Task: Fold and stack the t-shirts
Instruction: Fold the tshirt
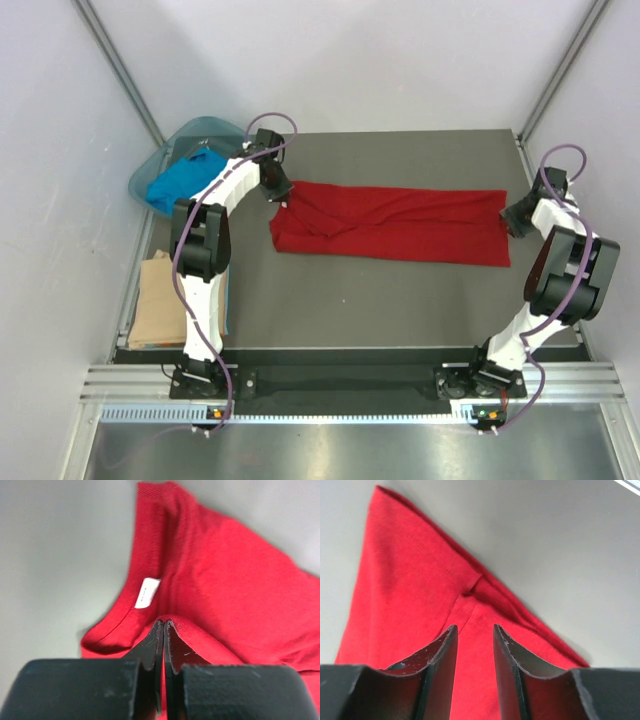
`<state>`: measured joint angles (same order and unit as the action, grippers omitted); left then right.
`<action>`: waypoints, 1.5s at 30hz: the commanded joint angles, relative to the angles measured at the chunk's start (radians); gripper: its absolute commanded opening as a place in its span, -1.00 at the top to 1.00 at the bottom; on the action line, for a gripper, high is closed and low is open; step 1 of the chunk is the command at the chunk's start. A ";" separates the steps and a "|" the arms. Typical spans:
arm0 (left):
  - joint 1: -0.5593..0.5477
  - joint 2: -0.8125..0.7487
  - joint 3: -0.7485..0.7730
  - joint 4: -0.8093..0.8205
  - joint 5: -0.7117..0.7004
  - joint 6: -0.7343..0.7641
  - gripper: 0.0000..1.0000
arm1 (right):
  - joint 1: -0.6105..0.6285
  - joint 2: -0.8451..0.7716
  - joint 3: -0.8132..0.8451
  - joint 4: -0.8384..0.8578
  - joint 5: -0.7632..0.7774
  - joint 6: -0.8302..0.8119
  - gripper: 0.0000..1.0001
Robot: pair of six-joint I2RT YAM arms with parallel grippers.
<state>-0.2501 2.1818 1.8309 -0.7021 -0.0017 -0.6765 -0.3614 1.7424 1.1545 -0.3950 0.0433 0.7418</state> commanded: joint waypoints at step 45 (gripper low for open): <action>0.005 0.024 0.070 0.082 0.169 0.038 1.00 | -0.030 0.135 0.113 0.059 -0.200 -0.529 0.39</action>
<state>-0.2501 2.2028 1.8702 -0.6716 0.1497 -0.6521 -0.3828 1.8606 1.2270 -0.3744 -0.1253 0.2531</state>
